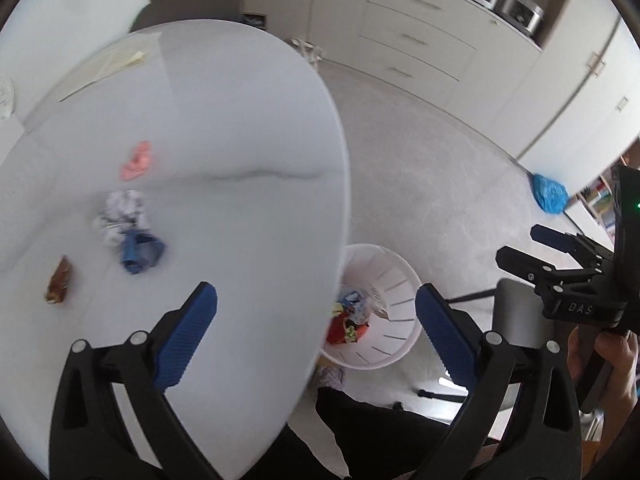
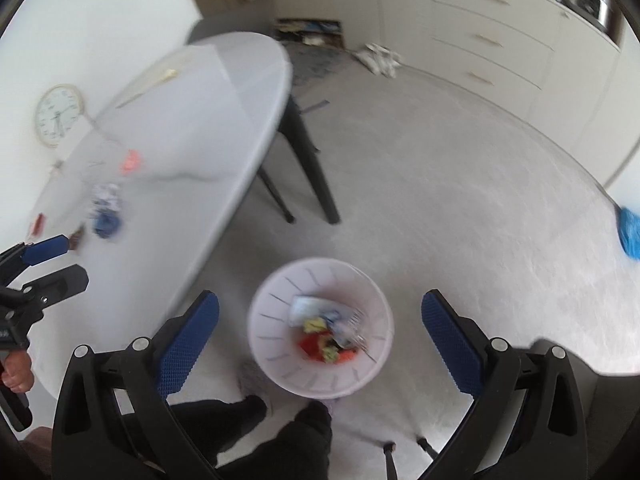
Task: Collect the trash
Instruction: 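Move both tools back over the table toward the brown wrapper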
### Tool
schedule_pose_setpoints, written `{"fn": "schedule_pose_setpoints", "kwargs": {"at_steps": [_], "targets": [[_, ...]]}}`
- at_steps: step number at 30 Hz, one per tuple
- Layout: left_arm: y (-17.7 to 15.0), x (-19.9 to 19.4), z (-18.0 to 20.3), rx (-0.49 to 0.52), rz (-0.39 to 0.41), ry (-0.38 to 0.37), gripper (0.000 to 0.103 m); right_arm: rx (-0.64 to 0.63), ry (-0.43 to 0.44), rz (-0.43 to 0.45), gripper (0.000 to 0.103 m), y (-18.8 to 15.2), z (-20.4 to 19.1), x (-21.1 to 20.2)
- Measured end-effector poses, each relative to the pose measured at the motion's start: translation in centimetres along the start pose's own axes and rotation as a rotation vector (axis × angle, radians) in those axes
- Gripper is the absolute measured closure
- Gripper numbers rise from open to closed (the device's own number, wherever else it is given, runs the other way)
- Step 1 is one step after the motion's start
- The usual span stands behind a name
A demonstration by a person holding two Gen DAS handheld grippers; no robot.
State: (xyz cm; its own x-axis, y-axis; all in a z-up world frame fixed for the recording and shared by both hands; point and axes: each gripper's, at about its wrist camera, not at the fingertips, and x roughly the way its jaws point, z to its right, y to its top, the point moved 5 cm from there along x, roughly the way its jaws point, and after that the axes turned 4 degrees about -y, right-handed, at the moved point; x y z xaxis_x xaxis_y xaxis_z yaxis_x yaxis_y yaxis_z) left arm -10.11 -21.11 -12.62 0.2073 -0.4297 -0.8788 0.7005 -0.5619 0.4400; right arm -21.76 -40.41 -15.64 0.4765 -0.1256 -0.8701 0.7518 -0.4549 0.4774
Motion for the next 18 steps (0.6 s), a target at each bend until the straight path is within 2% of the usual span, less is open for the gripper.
{"fn": "schedule_pose_setpoints", "kwargs": {"at_steps": [5,10,15,18], "targets": [[-0.9,-4.7,-8.7,-0.177,0.072,0.112,0.008,-0.137,0.089,0.039,0.003,3.0,-8.3,-0.2],[-2.9,-7.1,-15.8,-0.291,0.106,0.187,0.008,-0.237,0.143,0.024,0.003,3.9,-15.4,1.4],[-4.7,-8.0,-21.5,-0.367,0.109,0.214,0.008,-0.295,0.181,-0.024,0.003,3.9,-21.5,3.9],[-5.6,-7.8,-23.9,-0.383,0.094,0.213,0.008,-0.334,0.181,-0.06,0.003,3.9,-25.2,7.0]]}}
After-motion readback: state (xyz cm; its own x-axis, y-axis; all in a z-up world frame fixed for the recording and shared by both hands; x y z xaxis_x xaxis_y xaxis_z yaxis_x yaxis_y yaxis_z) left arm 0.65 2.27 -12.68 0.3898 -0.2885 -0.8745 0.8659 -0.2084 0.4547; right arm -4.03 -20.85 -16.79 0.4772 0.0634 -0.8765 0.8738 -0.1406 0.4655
